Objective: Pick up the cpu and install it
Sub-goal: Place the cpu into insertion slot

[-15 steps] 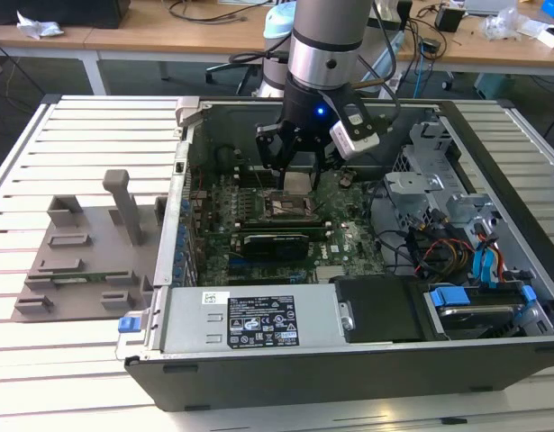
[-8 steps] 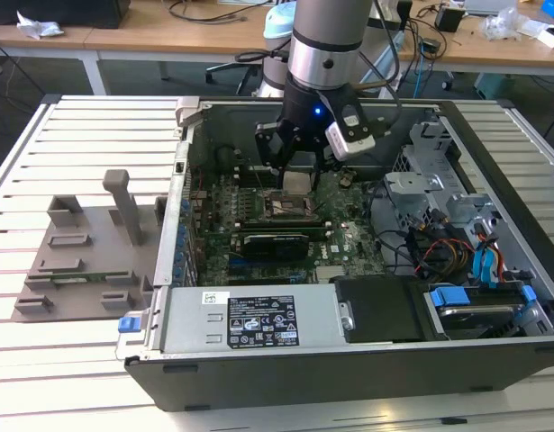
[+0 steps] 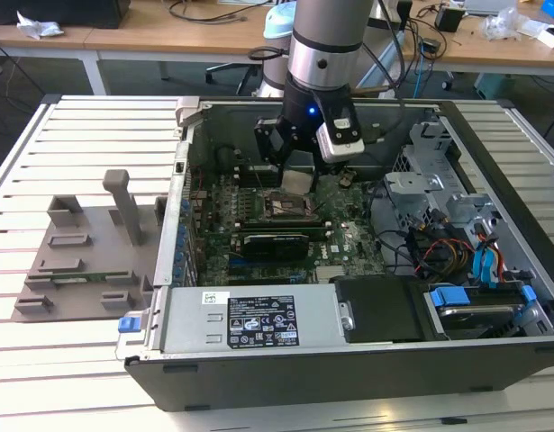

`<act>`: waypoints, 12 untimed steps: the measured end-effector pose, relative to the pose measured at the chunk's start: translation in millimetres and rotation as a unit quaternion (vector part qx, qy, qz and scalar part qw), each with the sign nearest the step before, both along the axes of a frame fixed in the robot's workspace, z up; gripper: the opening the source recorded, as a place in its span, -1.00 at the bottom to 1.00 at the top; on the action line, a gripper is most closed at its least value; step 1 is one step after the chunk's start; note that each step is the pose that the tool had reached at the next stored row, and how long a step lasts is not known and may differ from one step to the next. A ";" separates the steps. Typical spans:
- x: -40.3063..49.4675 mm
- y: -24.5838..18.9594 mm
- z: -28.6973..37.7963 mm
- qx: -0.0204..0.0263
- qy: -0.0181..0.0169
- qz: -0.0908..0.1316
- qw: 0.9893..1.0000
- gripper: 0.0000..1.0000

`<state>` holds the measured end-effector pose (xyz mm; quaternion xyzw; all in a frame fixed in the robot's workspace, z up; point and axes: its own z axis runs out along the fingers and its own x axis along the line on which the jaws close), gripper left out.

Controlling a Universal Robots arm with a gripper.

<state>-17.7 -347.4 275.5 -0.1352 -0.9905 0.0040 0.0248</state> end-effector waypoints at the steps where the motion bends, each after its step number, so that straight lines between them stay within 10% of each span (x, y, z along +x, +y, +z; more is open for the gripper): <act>1: 0.0 0.0 0.0 0.000 0.000 -0.007 1.000 0.09; 12: 0.0 0.0 -0.4 0.000 0.000 -0.093 0.996 0.09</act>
